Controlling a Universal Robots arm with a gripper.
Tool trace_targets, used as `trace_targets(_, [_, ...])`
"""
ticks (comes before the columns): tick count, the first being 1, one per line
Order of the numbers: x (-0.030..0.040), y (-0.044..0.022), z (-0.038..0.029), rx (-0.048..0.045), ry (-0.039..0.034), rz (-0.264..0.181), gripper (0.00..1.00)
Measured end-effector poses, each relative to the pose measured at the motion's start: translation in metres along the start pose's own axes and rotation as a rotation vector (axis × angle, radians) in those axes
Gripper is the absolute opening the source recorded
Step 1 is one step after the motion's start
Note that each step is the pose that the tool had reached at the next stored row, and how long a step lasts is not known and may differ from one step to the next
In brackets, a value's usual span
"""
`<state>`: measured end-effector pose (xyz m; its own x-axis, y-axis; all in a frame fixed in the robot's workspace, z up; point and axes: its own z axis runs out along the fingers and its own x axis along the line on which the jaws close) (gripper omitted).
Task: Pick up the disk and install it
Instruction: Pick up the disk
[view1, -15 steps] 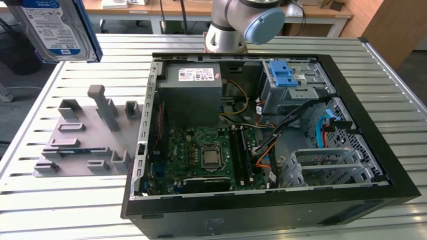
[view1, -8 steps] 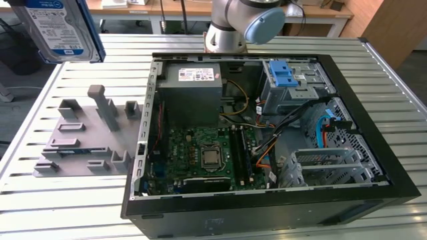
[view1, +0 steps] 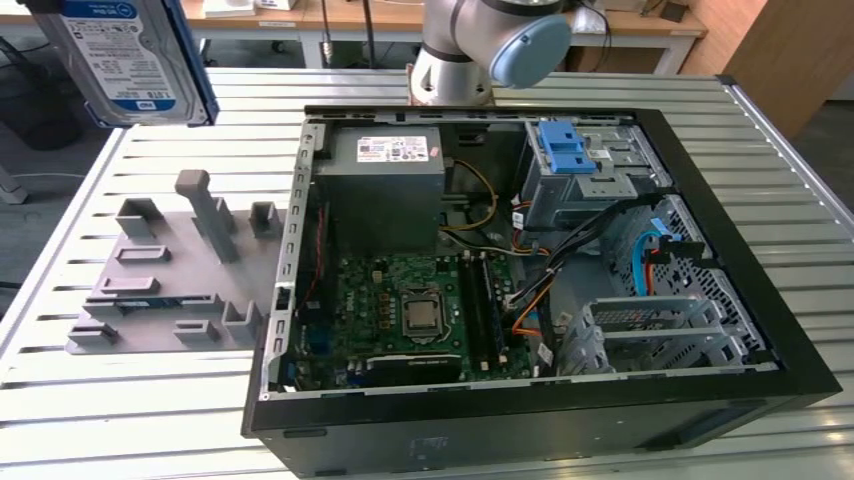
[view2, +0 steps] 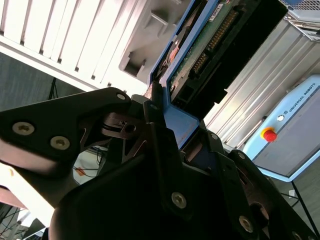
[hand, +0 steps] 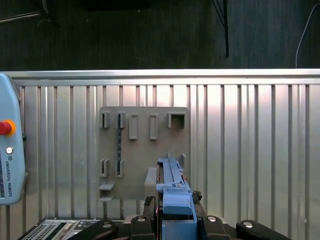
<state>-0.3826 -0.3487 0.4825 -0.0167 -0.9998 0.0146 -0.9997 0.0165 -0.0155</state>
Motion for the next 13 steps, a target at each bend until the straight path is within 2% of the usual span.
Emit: trace_targets(13, [0.0048, -0.0126, 0.0003, 0.0, 0.0, 0.0, 0.37])
